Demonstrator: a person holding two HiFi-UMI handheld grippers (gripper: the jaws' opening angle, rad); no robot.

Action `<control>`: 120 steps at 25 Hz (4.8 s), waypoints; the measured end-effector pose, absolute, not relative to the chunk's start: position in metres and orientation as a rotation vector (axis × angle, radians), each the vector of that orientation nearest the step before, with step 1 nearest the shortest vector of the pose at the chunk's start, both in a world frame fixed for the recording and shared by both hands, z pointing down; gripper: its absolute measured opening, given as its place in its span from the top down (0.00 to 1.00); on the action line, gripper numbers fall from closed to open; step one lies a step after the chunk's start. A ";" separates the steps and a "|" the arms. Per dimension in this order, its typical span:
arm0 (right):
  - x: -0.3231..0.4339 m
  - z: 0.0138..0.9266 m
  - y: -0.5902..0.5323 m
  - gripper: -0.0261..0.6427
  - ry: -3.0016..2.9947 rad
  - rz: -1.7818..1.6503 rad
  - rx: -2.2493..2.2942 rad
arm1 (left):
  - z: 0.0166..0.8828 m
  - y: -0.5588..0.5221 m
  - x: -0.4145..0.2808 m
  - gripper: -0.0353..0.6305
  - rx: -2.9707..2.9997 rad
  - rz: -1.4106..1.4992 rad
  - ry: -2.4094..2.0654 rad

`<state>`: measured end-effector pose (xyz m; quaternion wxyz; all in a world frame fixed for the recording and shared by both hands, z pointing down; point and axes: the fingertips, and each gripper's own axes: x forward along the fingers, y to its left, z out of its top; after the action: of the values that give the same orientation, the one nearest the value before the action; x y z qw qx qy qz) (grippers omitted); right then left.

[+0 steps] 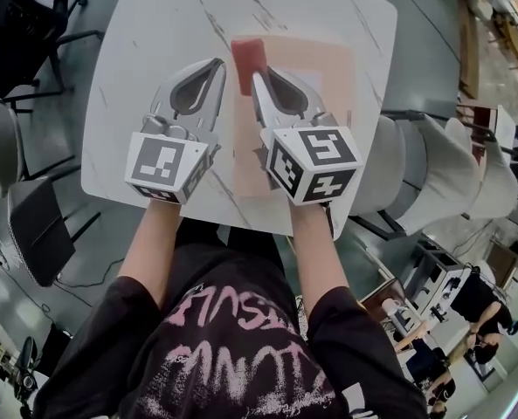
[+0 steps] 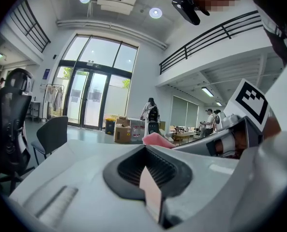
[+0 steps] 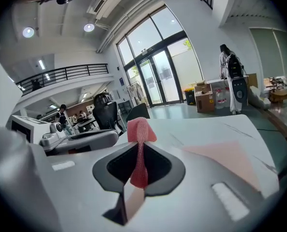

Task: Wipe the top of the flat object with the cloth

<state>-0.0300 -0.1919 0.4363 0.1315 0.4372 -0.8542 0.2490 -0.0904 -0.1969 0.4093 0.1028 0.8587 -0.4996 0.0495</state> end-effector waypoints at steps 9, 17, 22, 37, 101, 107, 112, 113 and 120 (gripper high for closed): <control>-0.046 0.462 -0.196 0.88 -2.400 0.794 1.180 | 0.417 -0.202 -0.102 0.95 2.496 0.161 -1.491; -0.041 0.483 -0.200 0.88 -2.315 0.824 1.155 | 0.423 -0.205 -0.102 0.95 2.490 0.174 -1.491; -0.029 0.496 -0.200 0.88 -2.253 0.844 1.157 | 0.423 -0.208 -0.100 0.95 2.499 0.168 -1.488; 0.022 0.502 -0.203 0.88 -2.179 0.870 1.263 | 0.429 -0.207 -0.081 0.95 2.501 0.195 -1.430; 0.125 0.485 -0.185 0.88 -2.101 0.863 1.538 | 0.415 -0.192 -0.043 0.95 2.545 0.154 -1.387; 0.081 0.485 -0.186 0.88 -2.152 0.856 1.441 | 0.416 -0.186 -0.073 0.95 2.502 0.156 -1.445; 0.043 0.488 -0.185 0.88 -2.185 0.846 1.367 | 0.416 -0.181 -0.101 0.95 2.472 0.149 -1.496; 0.036 0.488 -0.185 0.88 -2.191 0.844 1.354 | 0.416 -0.181 -0.107 0.95 2.467 0.147 -1.507; -0.013 0.486 -0.184 0.88 -2.234 0.831 1.257 | 0.413 -0.180 -0.149 0.95 2.422 0.132 -1.594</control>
<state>-0.0126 -0.1841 0.4857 0.2214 0.4548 -0.8085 0.3008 -0.1494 -0.1800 0.4127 0.1190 0.8285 -0.5454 0.0451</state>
